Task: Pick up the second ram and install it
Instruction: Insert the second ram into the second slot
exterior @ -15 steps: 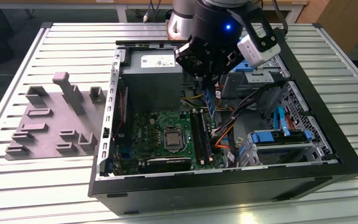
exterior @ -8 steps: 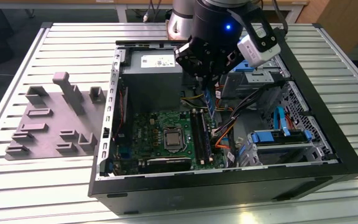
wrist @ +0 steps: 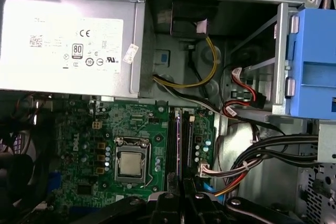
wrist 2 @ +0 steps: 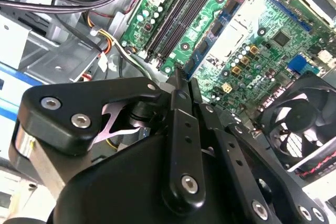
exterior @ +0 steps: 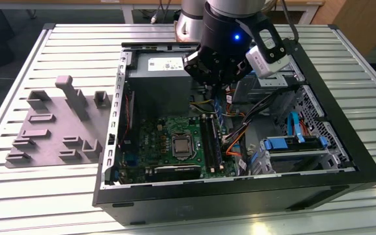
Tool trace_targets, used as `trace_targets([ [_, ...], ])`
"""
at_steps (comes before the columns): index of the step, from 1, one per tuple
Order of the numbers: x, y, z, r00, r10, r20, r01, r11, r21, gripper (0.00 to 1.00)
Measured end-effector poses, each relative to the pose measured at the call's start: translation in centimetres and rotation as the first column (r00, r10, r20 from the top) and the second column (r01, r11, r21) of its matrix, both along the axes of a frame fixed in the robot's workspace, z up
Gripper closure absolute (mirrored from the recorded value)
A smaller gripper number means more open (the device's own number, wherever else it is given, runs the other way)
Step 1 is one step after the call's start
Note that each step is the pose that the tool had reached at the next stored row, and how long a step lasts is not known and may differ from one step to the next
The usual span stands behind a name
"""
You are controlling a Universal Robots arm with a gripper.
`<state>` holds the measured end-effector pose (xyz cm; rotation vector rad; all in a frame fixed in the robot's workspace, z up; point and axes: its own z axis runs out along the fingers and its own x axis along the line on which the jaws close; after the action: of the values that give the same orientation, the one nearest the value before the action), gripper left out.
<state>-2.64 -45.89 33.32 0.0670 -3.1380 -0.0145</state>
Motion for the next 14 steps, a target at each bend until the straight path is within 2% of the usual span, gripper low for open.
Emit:
trace_targets([
  [6,0.00,0.00,-1.10,1.0000,-0.004,0.0000,0.004,1.0000,0.0001,0.86],
  [14,0.00,-0.01,-2.21,1.0000,-0.004,0.0002,0.004,1.0000,0.0001,0.86],
])
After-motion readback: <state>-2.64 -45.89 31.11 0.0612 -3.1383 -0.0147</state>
